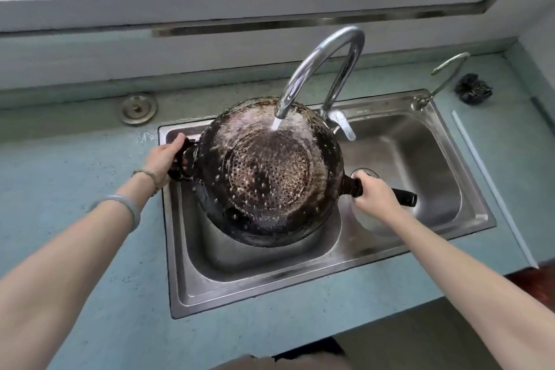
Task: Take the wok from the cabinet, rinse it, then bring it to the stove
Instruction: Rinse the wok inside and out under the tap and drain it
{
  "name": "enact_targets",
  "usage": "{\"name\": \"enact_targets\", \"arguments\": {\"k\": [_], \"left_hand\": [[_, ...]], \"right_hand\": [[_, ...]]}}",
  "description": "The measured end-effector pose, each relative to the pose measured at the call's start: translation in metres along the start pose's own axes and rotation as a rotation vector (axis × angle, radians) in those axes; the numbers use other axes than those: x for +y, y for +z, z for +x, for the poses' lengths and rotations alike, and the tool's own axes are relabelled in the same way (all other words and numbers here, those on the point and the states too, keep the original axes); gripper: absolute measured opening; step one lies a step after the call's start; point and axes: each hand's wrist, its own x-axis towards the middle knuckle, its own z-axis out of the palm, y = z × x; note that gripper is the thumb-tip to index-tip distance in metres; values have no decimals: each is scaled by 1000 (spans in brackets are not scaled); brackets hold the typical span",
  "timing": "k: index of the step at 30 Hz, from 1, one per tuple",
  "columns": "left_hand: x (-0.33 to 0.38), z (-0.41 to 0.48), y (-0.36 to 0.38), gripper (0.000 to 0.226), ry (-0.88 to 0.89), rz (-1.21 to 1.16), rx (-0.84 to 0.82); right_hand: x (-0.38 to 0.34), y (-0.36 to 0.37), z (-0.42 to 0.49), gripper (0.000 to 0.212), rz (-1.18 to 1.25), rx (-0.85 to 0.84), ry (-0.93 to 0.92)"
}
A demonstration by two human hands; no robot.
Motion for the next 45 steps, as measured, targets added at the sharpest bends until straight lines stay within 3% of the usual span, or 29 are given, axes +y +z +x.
{"name": "enact_targets", "arguments": {"k": [13,21,25,31,37,45], "left_hand": [[-15,5,26,34,-97,-162,-37],[-26,17,42,54,-98,-61,-53],[-25,17,40,71,-84,7,-42],[-8,-5,42,50,26,137,4],[12,-14,19,49,176,386,119],[25,-16,-21,43,114,144,81]], "right_hand": [[12,-21,-13,30,-92,51,-29],[25,-30,-24,15,-95,32,8],[28,-27,-28,24,-81,12,23],[21,-18,-25,18,-30,18,34],[1,4,-10,15,25,-19,36],[-27,19,-4,13,62,-76,-17]]}}
